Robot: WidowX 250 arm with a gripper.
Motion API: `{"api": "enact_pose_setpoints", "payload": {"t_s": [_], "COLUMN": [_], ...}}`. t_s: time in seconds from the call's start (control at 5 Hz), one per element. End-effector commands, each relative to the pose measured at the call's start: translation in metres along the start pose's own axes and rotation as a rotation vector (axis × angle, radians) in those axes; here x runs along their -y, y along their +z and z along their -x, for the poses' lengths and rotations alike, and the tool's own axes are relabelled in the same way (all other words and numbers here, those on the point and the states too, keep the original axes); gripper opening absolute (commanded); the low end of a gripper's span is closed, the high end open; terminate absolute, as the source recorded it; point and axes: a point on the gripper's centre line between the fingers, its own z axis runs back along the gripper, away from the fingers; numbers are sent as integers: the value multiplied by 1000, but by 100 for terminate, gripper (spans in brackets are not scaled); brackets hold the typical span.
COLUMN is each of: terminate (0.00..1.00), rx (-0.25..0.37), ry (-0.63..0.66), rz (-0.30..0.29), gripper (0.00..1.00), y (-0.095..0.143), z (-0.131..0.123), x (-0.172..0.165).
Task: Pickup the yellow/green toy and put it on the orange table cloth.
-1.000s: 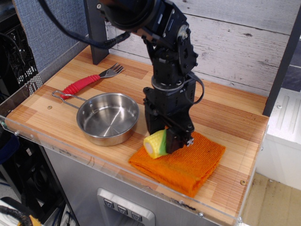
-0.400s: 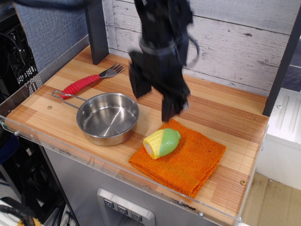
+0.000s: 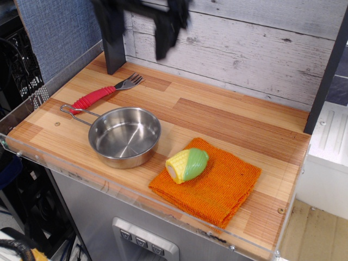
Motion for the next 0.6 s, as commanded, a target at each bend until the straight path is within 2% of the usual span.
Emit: {"api": "enact_pose_setpoints", "payload": {"t_s": [0.0,0.2,0.4], "terminate": [0,0,100], "rx": [-101,-159,-159], "ry": [-109,-223,-223], "rz": [171,206,206], "gripper": [100,100,100], "y": [-23,-32,-32], "z": [3,5,5], "x": [13,19,19]}}
